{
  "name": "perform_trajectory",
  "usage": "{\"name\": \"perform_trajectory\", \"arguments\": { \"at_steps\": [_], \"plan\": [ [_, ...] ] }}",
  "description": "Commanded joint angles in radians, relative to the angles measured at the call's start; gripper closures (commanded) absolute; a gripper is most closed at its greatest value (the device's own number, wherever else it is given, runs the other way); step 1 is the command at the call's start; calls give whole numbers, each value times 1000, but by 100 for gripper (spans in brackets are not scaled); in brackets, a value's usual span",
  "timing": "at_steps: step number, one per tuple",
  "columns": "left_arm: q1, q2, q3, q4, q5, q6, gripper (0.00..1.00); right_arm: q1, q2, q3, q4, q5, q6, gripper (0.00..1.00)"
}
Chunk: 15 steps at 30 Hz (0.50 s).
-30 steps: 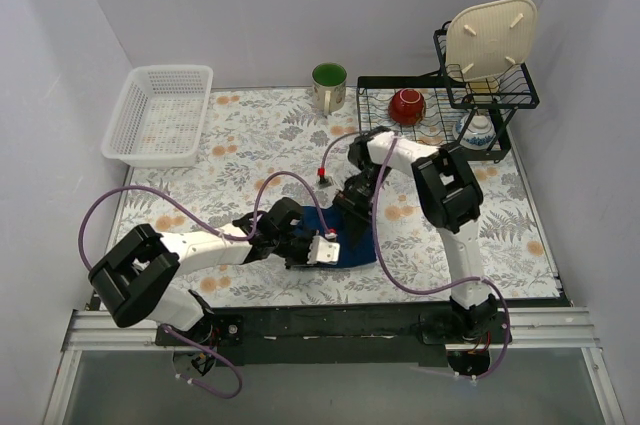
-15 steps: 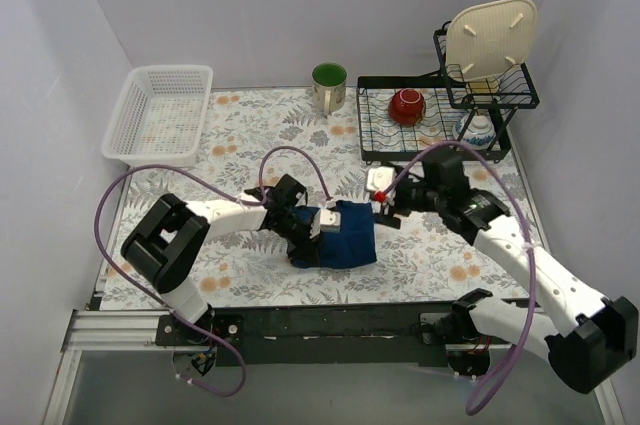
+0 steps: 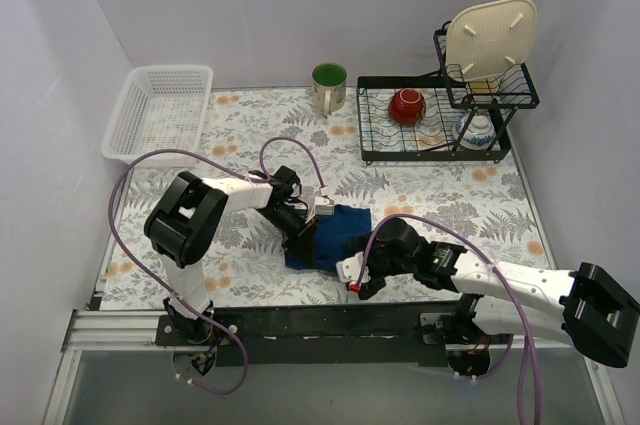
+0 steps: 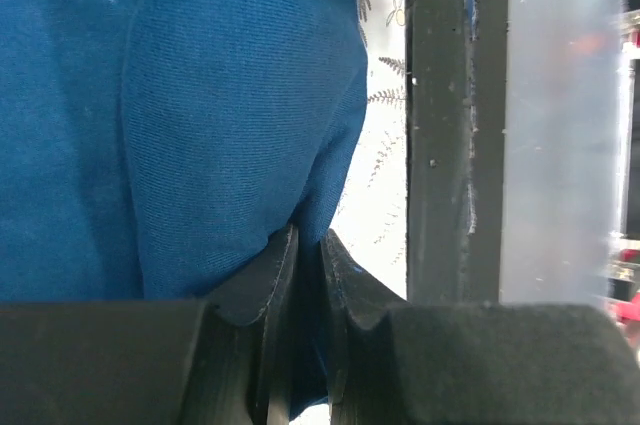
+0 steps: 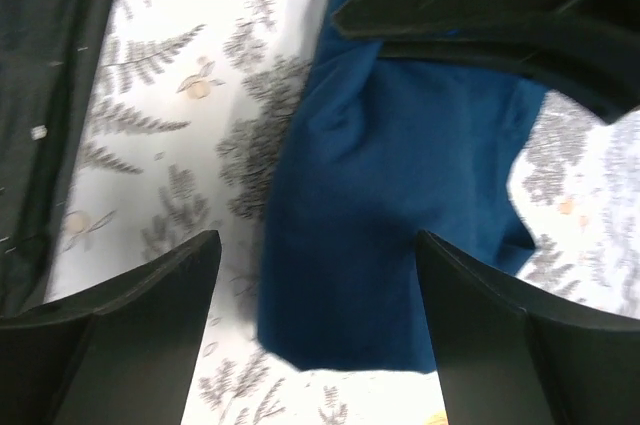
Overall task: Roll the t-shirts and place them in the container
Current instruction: Roll the T-shirt to the center of the board.
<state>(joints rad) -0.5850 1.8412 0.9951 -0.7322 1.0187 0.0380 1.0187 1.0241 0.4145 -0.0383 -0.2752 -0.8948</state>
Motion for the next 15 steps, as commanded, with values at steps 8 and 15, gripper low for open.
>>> {"name": "perform_trajectory", "arguments": {
  "at_steps": [8, 15],
  "plan": [
    [63, 141, 128, -242, 159, 79, 100, 66, 85, -92, 320, 172, -36, 16],
    [86, 196, 169, -352, 236, 149, 100, 73, 142, -198, 565, 251, -59, 25]
  ]
}}
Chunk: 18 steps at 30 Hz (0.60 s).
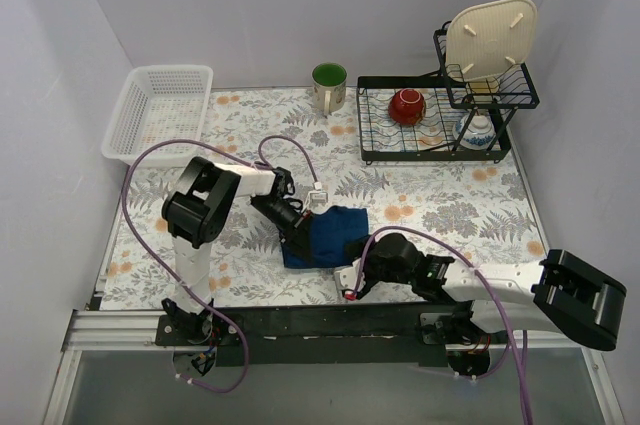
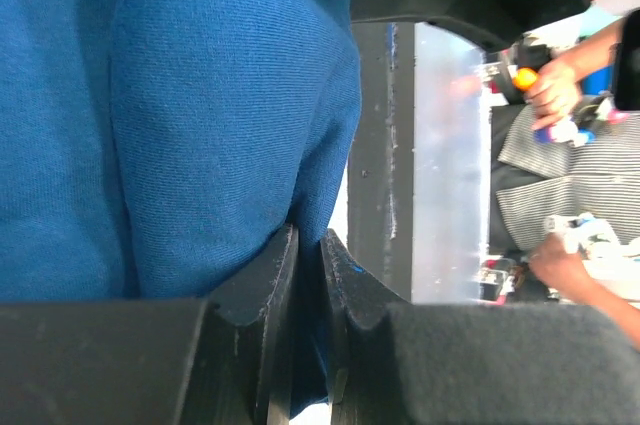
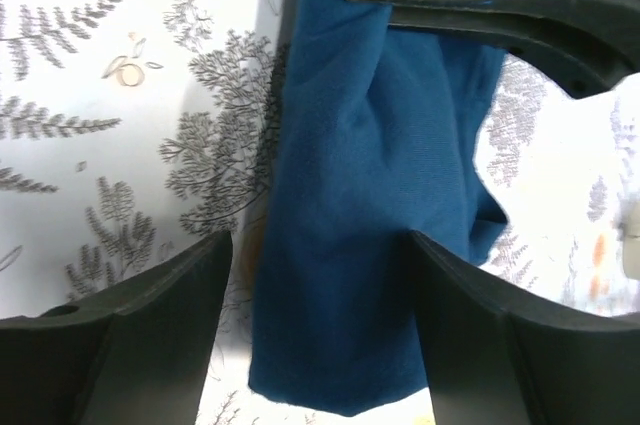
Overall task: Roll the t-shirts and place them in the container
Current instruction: Roll the T-shirt to the center of the board.
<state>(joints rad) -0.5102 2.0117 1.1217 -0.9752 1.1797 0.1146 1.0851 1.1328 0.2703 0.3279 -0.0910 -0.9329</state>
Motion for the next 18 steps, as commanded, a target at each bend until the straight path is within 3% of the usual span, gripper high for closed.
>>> {"name": "perform_trajectory", "arguments": {
  "at_steps": [1, 3, 4, 5, 7, 12, 16, 18],
  "plan": [
    [15, 45, 50, -131, 84, 91, 100, 7, 38, -81, 229, 73, -24, 30],
    [18, 55, 58, -164, 89, 122, 98, 7, 45, -82, 231, 51, -33, 47],
    [24, 42, 53, -165, 81, 126, 95, 7, 45, -62, 191, 33, -23, 72],
    [27, 29, 47, -148, 71, 117, 90, 7, 45, -48, 163, 24, -14, 82],
    [32, -34, 0, -87, 43, 67, 70, 7, 41, -13, 97, 1, 14, 94],
    [21, -416, -195, 314, -214, -206, 41, 1, 18, 76, -39, -56, 114, 94],
    [-37, -582, -269, 372, -356, -213, 37, -7, 30, 150, -144, -81, 215, 96],
    [-89, -706, -362, 485, -455, -228, 36, -27, 42, 181, -182, -108, 255, 97]
  ]
}}
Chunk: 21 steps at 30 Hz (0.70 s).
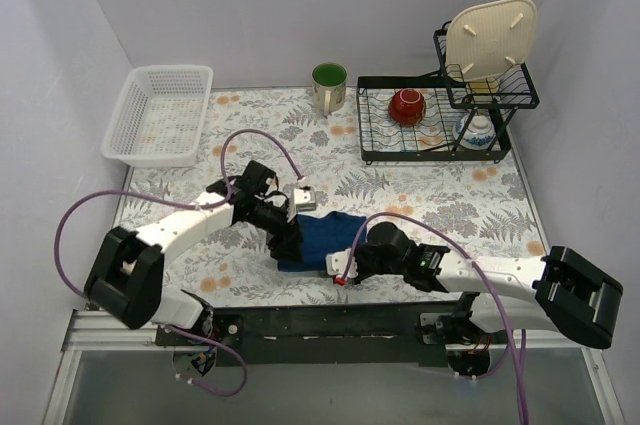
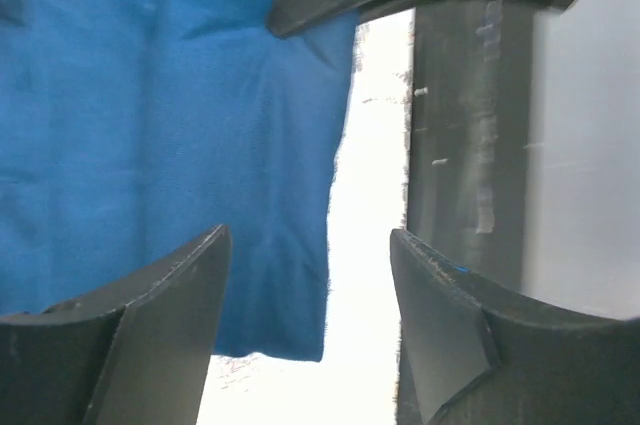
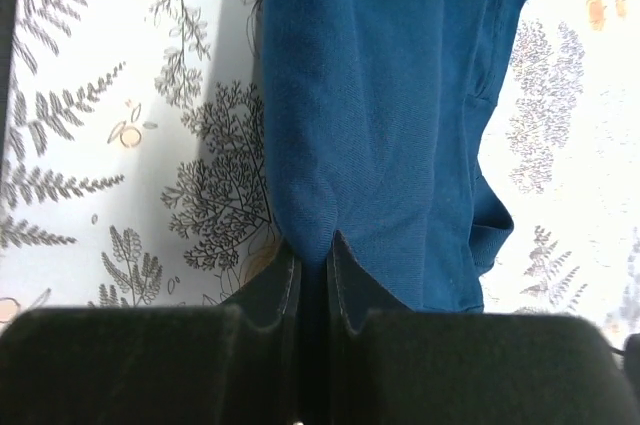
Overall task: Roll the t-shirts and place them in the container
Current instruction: Roll the T-shirt to the center of the board.
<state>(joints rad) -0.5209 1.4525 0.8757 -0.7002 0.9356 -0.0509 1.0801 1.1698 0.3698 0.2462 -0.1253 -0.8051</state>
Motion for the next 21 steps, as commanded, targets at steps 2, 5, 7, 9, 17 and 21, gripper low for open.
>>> {"name": "perform_trajectory", "arguments": {
  "at_steps": [2, 5, 7, 9, 17, 21],
  "plan": [
    [-125, -254, -214, 338, -349, -66, 33, -49, 14, 106, -134, -106, 167, 97],
    [-197, -311, -297, 465, -455, -58, 32, -63, 18, 112, -153, -122, 175, 97],
    [-206, -317, -319, 517, -512, -44, 31, -74, 16, 112, -162, -134, 167, 97],
    [-208, -316, -346, 539, -506, -20, 31, -88, 21, 115, -173, -154, 167, 97],
    [-270, -253, -408, 656, -492, 40, 5, -164, 47, 129, -189, -195, 153, 96],
    [-326, -268, -442, 696, -532, 74, 2, -200, 65, 149, -214, -229, 178, 96]
  ]
}}
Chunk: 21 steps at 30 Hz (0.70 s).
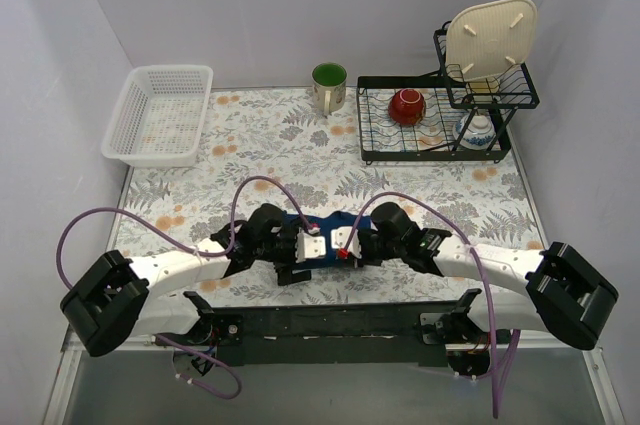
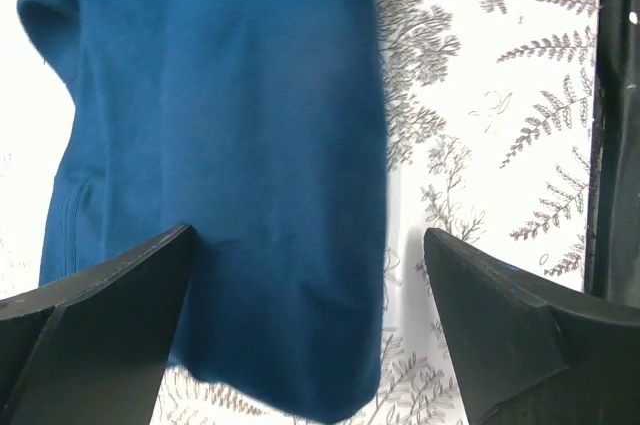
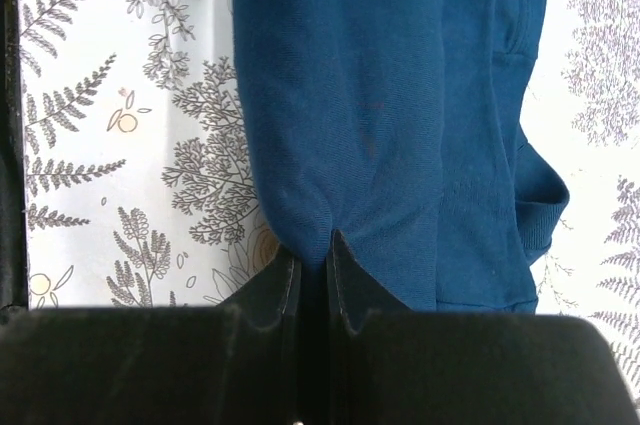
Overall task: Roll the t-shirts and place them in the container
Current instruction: Roll the T-shirt to the center of the board.
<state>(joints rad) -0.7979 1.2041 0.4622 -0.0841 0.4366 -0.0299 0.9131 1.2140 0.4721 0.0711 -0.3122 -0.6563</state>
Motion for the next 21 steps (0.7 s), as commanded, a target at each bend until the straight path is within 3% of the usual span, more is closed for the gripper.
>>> {"name": "perform_trajectory", "arguments": {
  "at_steps": [1, 5, 7, 9, 10, 16, 21],
  "plan": [
    [-61, -20, -39, 108, -79, 54, 2, -42, 25, 54, -45, -48, 30, 96],
    [-145, -15, -74, 168, -206, 108, 4, -45, 30, 63, -54, -74, 50, 96],
    [-156, -6, -82, 190, -228, 143, 29, -45, 36, 69, -60, -82, 64, 96],
    [-161, 9, -92, 226, -274, 136, 89, -45, 42, 76, -68, -91, 70, 95],
    [-161, 15, -99, 233, -286, 137, 100, -46, 44, 76, -70, -91, 72, 95],
    [-161, -11, -97, 140, -271, 112, 100, -59, 64, 97, -123, -114, 69, 92],
    [-156, -44, 15, -86, -162, -42, 100, -76, 6, 117, -176, -35, 11, 46]
  ]
}}
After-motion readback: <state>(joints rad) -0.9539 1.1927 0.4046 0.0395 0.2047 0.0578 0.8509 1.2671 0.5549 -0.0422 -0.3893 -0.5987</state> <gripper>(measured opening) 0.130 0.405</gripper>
